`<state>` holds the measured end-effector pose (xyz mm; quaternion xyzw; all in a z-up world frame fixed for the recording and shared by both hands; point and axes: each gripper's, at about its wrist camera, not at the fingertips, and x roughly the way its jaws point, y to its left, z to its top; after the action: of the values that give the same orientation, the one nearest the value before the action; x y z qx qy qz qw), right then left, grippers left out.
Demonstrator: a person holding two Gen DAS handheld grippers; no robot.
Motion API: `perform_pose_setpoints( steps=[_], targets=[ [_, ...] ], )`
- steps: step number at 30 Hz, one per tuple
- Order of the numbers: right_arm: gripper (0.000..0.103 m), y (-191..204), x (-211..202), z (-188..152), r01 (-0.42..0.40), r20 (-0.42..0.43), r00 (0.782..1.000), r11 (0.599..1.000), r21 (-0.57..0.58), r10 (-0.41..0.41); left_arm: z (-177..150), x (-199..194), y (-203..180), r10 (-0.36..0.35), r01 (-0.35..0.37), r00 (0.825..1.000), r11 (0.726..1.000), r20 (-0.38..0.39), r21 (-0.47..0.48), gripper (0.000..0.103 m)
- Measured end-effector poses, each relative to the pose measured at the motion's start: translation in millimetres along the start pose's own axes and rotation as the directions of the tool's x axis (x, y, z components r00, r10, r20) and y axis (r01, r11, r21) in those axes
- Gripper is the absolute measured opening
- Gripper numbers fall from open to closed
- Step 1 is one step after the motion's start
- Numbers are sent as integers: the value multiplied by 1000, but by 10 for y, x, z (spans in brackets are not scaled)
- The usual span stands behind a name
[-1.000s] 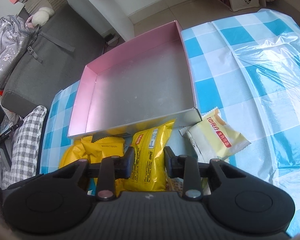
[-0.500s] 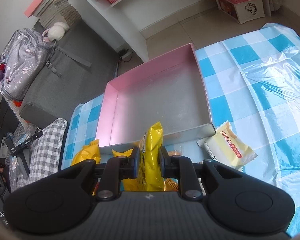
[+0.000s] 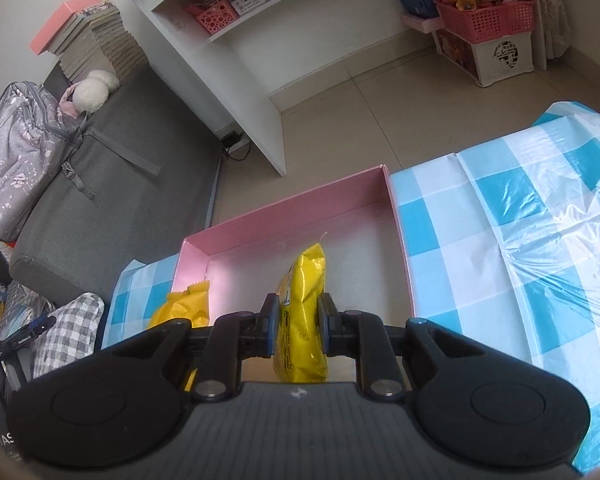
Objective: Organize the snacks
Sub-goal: 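Carry both yellow snacks into the pink box and open both tools, then withdraw both tools from the box back over the snack pile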
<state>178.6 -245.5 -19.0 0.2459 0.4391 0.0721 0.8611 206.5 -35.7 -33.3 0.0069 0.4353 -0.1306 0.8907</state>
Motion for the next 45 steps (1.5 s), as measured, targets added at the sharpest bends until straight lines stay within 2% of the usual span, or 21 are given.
perform_pose_setpoints(
  steps=[8, 16, 18, 20, 22, 23, 24, 26, 30, 37, 45],
  targets=[
    [18, -74, 232, 128, 20, 23, 1000, 999, -33, -19, 150, 401, 6, 18, -18, 1000, 1000, 22, 25, 35],
    [18, -4, 308, 178, 49, 58, 997, 993, -108, -43, 242, 614, 27, 27, -28, 999, 999, 38, 24, 36],
    [19, 5, 332, 187, 56, 62, 997, 991, -120, -48, 244, 636, 18, 32, -33, 999, 999, 44, 31, 39],
    [25, 30, 317, 177, 56, 68, 997, 990, -130, -48, 235, 627, 32, 28, -29, 999, 999, 47, 28, 44],
    [48, 48, 291, 175, 69, 87, 995, 987, -147, -57, 234, 610, 36, 23, -24, 999, 1000, 38, 16, 57],
    [53, 60, 264, 169, 75, 97, 993, 985, -155, -60, 227, 585, 40, 20, -21, 999, 1000, 36, 14, 68],
    [60, 74, 236, 164, 76, 102, 993, 984, -161, -60, 225, 562, 37, 20, -20, 999, 1000, 37, 16, 74],
    [60, 94, 181, 152, 78, 101, 993, 983, -164, -62, 220, 506, 27, 21, -22, 999, 999, 36, 27, 76],
    [73, 107, 62, 108, 94, 110, 991, 981, -172, -76, 192, 350, -2, 18, -19, 999, 999, 38, 38, 85],
    [89, 195, -233, -47, 122, 116, 988, 971, -204, -100, 41, -66, -6, 19, -20, 999, 998, 35, 51, 91],
    [98, 329, -565, -360, 121, 100, 990, 967, -224, -100, -306, -651, 132, 45, -46, 999, 998, 28, 36, 96]
  ],
)
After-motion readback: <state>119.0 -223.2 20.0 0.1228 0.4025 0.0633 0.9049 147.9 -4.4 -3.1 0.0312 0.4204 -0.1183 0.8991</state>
